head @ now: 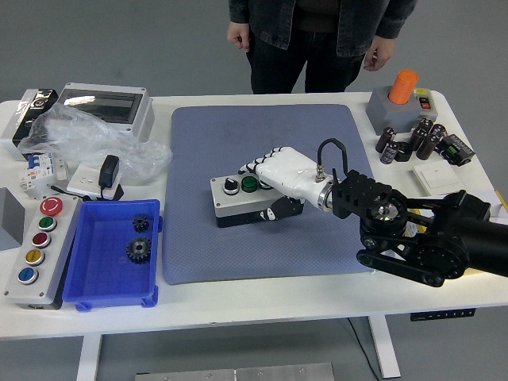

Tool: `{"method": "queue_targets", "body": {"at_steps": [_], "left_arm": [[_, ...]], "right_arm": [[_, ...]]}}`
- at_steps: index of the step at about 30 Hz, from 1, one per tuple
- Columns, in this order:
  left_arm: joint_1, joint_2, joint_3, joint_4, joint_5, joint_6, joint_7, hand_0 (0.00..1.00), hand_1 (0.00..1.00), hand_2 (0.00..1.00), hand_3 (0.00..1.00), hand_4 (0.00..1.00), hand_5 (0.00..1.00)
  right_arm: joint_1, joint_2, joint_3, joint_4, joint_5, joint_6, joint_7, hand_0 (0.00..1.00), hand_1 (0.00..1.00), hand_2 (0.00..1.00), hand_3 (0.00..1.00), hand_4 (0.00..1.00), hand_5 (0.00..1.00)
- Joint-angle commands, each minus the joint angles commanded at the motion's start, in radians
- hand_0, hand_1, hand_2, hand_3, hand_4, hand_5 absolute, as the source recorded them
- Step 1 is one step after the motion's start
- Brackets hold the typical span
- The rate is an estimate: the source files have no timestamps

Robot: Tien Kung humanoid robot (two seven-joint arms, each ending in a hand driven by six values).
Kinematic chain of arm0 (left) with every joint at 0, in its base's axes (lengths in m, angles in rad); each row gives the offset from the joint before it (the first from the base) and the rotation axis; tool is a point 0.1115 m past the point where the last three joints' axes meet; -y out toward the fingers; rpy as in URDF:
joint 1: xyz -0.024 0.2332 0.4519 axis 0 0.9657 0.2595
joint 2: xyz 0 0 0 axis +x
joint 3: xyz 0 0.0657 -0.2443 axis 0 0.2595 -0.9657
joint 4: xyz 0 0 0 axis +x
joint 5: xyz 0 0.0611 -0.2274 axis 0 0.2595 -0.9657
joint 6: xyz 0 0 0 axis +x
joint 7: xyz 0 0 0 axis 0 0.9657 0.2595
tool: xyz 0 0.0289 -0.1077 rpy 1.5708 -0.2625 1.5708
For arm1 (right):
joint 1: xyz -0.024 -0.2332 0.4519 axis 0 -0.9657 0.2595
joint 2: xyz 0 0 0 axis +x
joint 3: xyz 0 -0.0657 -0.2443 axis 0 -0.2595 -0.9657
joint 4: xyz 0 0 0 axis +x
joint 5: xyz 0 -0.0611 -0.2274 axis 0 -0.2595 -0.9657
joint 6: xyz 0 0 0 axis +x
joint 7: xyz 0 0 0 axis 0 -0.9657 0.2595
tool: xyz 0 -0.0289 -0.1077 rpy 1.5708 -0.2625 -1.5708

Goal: Pick up the button,place it on the desk,press the button,press the button

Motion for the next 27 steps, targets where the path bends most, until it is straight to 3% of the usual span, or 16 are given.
{"method": "queue_targets", "body": {"at_steps": [10,11,27], "left_arm": [[0.0,-0.001,0.001,0.0,-0.001,0.0,-0.001,0.666,0.692,0.622,0.644,0.671,0.351],[0.0,-0.002,0.001,0.0,-0.001,-0.001,-0.001,0.665,0.691,0.621,0.642,0.668,0.351],[-0.001,-0.001,-0.012,-0.002,0.015,-0.001,-0.002,0.666,0.691,0.62,0.642,0.663,0.345]], "right_arm": [[0.002,-0.006,0.015,0.009,0.012,0.007,-0.002,0.765,0.735,0.81,0.857,0.949,0.36],[0.002,-0.007,0.017,0.011,0.014,0.008,-0.002,0.762,0.739,0.817,0.871,0.998,0.507],[0.003,-0.002,0.012,-0.01,0.063,0.028,-0.015,0.767,0.742,0.819,0.879,0.998,0.525]]}}
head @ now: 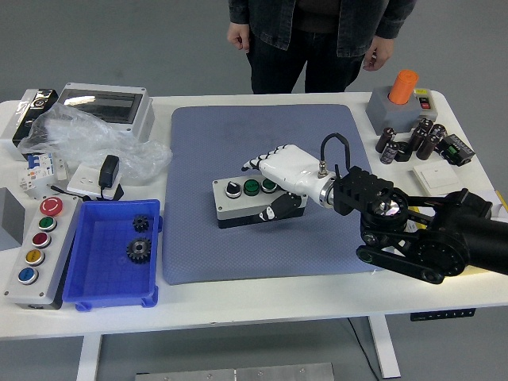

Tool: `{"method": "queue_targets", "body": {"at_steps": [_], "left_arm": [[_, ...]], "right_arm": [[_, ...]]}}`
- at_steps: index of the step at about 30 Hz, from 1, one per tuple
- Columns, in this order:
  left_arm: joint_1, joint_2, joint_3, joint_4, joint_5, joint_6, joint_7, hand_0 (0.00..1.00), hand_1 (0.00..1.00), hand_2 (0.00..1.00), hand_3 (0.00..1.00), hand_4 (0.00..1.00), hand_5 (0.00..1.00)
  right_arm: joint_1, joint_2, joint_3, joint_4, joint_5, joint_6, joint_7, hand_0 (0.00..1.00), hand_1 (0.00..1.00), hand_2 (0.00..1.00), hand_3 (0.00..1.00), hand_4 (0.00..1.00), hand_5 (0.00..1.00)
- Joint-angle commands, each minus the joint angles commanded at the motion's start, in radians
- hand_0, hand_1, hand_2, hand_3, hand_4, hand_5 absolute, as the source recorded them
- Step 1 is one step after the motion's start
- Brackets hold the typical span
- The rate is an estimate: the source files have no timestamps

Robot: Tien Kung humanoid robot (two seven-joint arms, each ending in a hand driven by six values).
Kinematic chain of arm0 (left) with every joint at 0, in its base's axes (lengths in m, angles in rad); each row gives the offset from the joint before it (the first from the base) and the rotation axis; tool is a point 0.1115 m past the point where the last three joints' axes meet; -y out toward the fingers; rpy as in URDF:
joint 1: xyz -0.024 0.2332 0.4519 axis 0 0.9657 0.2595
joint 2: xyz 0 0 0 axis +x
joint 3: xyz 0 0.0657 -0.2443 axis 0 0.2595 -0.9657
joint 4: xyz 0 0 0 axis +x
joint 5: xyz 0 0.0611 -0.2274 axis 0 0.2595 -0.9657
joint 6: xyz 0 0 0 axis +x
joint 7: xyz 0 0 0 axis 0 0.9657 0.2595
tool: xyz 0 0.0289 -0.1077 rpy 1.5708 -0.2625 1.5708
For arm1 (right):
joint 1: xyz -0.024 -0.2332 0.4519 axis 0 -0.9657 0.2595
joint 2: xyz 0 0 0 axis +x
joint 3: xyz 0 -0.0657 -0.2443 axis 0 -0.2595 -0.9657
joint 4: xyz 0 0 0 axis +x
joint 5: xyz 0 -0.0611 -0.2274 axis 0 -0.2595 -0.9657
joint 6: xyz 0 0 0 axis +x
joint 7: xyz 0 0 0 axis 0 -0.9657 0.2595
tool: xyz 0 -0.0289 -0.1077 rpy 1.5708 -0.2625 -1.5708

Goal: Pick up the button,place it on the desk,press the button,press the button

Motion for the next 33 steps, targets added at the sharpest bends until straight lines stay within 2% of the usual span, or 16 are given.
{"method": "queue_targets", "body": {"at_steps": [9,21,33], "left_arm": [[-0.001,-0.001,-0.003,-0.001,0.004,0.0,-0.002,0.664,0.691,0.618,0.64,0.659,0.341],[0.0,-0.002,-0.012,-0.002,0.012,0.001,-0.004,0.663,0.69,0.617,0.639,0.655,0.338],[-0.004,-0.002,-0.013,-0.002,0.012,0.002,-0.005,0.664,0.69,0.616,0.639,0.654,0.337]], "right_arm": [[-0.005,-0.014,-0.001,-0.006,0.054,0.033,-0.035,0.748,0.735,0.812,0.886,0.998,0.527],[-0.02,-0.079,0.02,0.072,0.043,0.056,-0.073,0.696,0.698,0.788,0.884,0.998,0.529],[-0.034,-0.103,0.025,0.118,0.043,0.058,-0.084,0.671,0.681,0.781,0.88,0.998,0.531]]}}
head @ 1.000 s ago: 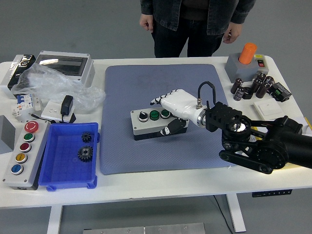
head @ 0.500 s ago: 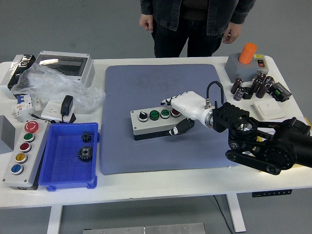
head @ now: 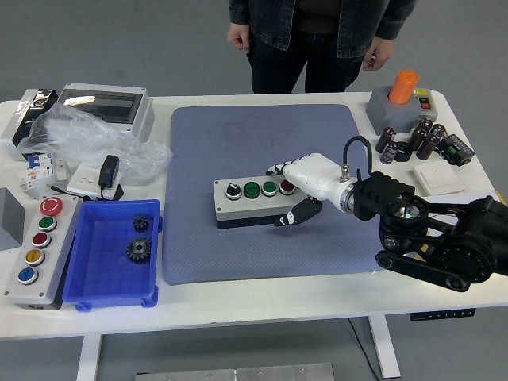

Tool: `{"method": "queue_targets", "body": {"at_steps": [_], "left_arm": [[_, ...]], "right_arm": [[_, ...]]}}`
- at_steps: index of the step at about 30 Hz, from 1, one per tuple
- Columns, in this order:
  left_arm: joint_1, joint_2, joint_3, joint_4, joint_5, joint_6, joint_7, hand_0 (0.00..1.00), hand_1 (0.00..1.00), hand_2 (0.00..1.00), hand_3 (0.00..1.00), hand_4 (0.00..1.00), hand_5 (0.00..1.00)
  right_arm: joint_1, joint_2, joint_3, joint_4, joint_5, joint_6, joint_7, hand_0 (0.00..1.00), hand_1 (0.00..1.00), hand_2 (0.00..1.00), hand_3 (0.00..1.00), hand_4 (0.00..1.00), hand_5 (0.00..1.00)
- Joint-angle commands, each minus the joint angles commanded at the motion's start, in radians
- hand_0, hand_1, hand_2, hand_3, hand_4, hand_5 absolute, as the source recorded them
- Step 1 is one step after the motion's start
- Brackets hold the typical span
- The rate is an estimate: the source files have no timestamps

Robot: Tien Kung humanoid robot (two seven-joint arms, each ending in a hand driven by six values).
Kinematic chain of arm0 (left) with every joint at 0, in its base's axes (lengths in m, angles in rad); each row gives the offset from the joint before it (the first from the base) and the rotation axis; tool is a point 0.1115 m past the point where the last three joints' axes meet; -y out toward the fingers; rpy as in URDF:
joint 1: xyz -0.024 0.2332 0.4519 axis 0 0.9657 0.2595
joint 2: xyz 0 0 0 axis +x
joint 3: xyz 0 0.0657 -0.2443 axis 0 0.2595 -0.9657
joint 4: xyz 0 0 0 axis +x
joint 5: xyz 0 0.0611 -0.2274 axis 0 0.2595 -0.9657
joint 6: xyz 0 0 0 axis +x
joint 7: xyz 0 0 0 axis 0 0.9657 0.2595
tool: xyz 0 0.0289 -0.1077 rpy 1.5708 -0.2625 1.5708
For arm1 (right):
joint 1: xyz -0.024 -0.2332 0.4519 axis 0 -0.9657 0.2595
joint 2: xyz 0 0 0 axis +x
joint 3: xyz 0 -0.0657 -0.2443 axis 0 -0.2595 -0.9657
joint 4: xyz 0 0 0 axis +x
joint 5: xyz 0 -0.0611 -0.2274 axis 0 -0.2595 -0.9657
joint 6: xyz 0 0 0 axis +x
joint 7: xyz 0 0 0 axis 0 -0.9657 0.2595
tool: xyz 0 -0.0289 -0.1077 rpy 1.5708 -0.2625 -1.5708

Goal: Pick up the button,place it on the desk,press the button,press the button

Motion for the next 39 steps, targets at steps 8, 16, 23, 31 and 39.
{"method": "queue_targets", "body": {"at_steps": [8,16,23,31,39], "left_arm": [[0.001,0.0,0.001,0.0,-0.001,0.0,0.0,0.664,0.69,0.616,0.639,0.654,0.335],[0.001,-0.001,-0.001,0.0,0.001,0.001,-0.001,0.664,0.69,0.616,0.638,0.653,0.333],[0.008,-0.002,0.001,0.001,-0.004,0.001,0.0,0.663,0.69,0.616,0.638,0.653,0.334],[0.011,-0.003,-0.002,0.002,-0.004,0.001,0.0,0.663,0.69,0.616,0.638,0.653,0.334],[0.012,-0.003,0.001,0.002,-0.007,0.001,-0.002,0.663,0.69,0.616,0.638,0.653,0.333]], "right_arm": [[-0.005,-0.008,0.011,0.011,0.002,0.001,-0.004,0.665,0.676,0.781,0.881,0.998,0.533],[-0.046,-0.059,0.138,0.077,-0.061,-0.012,-0.038,0.665,0.676,0.783,0.882,0.998,0.544],[-0.165,-0.184,0.325,0.241,-0.172,0.016,-0.144,0.674,0.685,0.791,0.895,0.998,0.534],[-0.256,-0.283,0.492,0.424,-0.164,0.157,-0.291,0.677,0.666,0.705,0.905,0.951,0.396],[-0.279,-0.299,0.529,0.474,-0.124,0.206,-0.322,0.484,0.498,0.361,0.941,0.619,0.155]]}}
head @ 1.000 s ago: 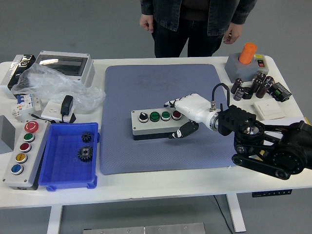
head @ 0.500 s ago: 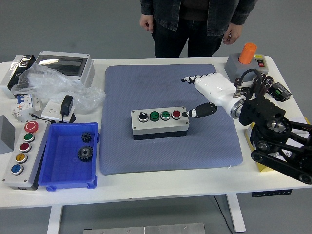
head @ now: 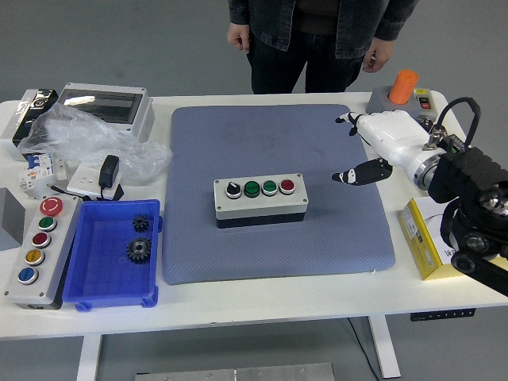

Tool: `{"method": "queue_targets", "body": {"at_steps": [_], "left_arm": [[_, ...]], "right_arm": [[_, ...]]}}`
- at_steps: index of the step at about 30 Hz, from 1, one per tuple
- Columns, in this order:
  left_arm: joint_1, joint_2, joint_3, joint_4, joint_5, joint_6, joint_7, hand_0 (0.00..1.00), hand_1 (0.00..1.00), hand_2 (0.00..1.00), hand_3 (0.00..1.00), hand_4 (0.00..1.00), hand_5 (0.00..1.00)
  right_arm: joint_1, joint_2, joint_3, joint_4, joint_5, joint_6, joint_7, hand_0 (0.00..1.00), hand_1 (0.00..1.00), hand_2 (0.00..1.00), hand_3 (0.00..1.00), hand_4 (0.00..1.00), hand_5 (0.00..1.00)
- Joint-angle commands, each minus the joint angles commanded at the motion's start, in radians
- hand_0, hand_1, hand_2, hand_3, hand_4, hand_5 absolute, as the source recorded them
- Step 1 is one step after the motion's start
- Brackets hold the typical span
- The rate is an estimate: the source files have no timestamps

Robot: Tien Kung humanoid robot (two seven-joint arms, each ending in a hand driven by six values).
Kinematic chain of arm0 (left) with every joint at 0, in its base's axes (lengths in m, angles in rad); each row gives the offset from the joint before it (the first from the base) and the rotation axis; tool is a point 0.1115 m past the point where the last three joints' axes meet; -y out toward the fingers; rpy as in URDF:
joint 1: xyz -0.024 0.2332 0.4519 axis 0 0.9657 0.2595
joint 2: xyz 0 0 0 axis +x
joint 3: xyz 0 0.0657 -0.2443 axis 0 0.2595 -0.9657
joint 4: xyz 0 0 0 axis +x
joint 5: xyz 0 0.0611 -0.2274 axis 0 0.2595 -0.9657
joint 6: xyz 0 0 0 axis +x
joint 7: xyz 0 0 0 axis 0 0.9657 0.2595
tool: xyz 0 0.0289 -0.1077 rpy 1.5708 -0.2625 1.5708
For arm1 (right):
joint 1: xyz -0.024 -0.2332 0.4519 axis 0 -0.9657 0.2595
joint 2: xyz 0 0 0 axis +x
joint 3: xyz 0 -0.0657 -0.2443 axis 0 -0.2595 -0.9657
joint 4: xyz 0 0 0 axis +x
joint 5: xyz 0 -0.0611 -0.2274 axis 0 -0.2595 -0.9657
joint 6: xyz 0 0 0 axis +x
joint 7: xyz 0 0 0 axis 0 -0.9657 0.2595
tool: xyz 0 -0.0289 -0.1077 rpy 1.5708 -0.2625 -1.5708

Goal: Pick up the button,place it on the desk,press the button,press the button

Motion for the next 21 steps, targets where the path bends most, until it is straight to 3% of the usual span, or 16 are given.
{"method": "queue_targets", "body": {"at_steps": [1,6,14,21], "left_arm": [[0.0,0.0,0.0,0.0,0.0,0.0,0.0,0.663,0.69,0.617,0.638,0.652,0.331],[0.001,0.001,0.001,0.0,0.0,-0.001,0.0,0.663,0.69,0.617,0.638,0.652,0.331],[0.002,0.002,-0.001,-0.001,0.001,-0.001,0.0,0.664,0.69,0.618,0.638,0.652,0.329],[0.0,0.002,-0.003,-0.001,0.001,-0.001,0.0,0.663,0.691,0.619,0.637,0.652,0.33]], "right_arm": [[-0.002,0.0,0.001,0.0,0.002,0.001,0.0,0.486,0.451,0.257,0.998,0.457,0.002],[-0.01,-0.009,0.001,0.0,0.017,0.013,-0.006,0.486,0.451,0.257,0.998,0.457,0.002],[0.006,-0.045,-0.057,0.0,0.114,0.097,-0.042,0.517,0.449,0.236,0.998,0.452,0.002],[0.036,-0.038,-0.116,0.0,0.161,0.123,-0.05,0.507,0.444,0.235,0.998,0.452,0.002]]}}
